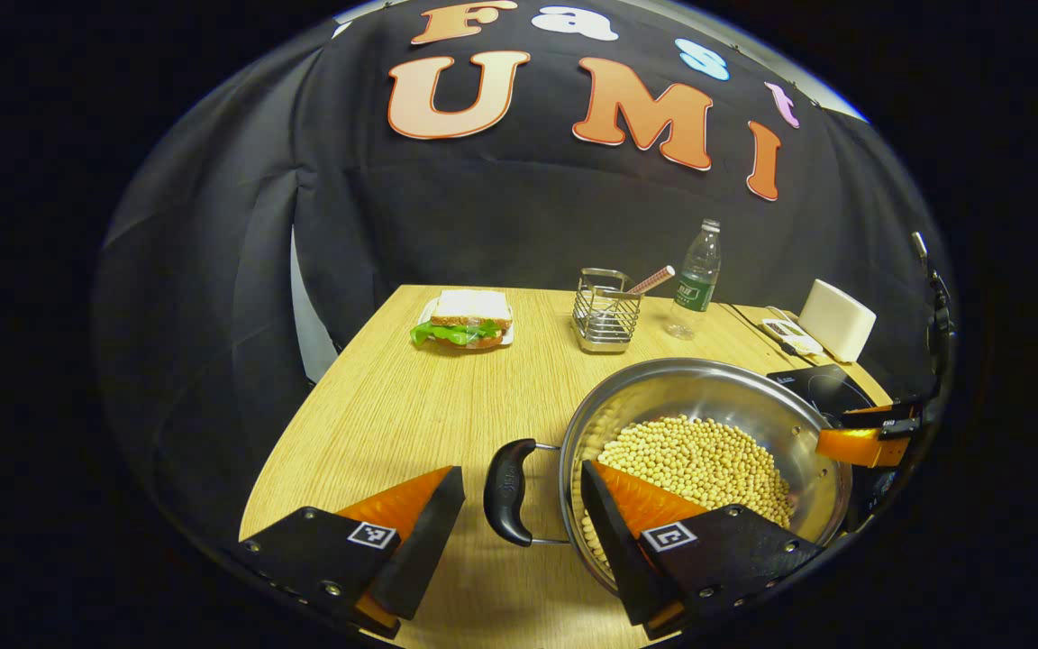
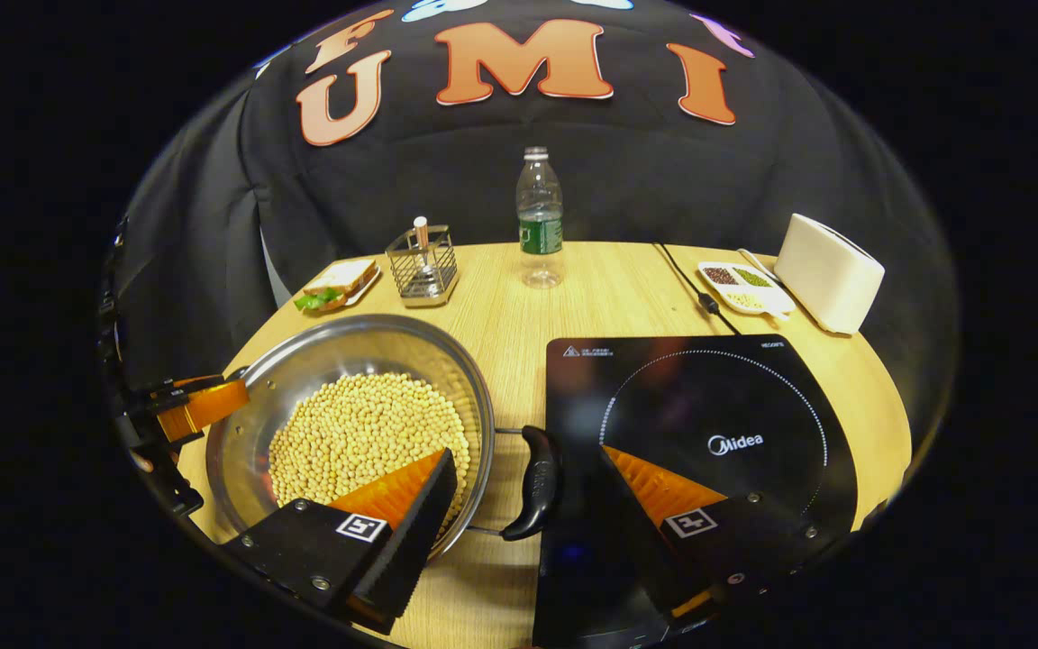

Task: First push the handle of the pot to place it horizontally, then grasp the pot with both hands and set it on the induction cooktop.

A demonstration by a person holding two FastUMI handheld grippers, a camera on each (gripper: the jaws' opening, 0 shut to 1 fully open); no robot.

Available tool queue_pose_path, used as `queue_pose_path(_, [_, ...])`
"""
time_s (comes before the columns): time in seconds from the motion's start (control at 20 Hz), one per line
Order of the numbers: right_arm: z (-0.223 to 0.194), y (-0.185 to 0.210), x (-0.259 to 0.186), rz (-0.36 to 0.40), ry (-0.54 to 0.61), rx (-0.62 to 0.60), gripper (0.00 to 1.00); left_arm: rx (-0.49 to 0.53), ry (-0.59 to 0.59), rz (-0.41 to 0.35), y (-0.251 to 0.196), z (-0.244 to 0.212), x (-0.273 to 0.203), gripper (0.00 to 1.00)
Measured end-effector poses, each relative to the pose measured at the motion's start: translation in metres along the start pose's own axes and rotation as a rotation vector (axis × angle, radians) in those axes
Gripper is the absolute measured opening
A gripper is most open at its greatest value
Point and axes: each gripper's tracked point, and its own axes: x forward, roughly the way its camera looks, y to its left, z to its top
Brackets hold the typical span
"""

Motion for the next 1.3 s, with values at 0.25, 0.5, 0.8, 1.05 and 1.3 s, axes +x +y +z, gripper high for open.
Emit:
queue_pose_path(0.25, [0.004, 0.004, 0.005, 0.007, -0.008, 0.002, 0.96, 0.002, 0.003, -0.039, -0.010, -0.001, 0.005, 0.83])
queue_pose_path(0.5, [0.008, -0.005, 0.012, -0.015, -0.009, 0.002, 0.64, 0.004, 0.029, -0.005, -0.007, -0.003, 0.003, 0.54])
queue_pose_path(0.8, [0.010, -0.015, -0.001, -0.019, 0.011, 0.056, 0.55, -0.015, 0.065, 0.039, -0.019, -0.005, -0.021, 0.52])
queue_pose_path(1.05, [0.032, -0.024, -0.026, 0.005, -0.050, 0.076, 0.54, 0.039, 0.016, 0.066, -0.034, 0.018, -0.046, 0.52])
queue_pose_path(1.3, [0.040, -0.044, -0.049, 0.018, -0.075, 0.103, 0.54, 0.061, -0.028, 0.073, -0.061, 0.041, -0.062, 0.52])
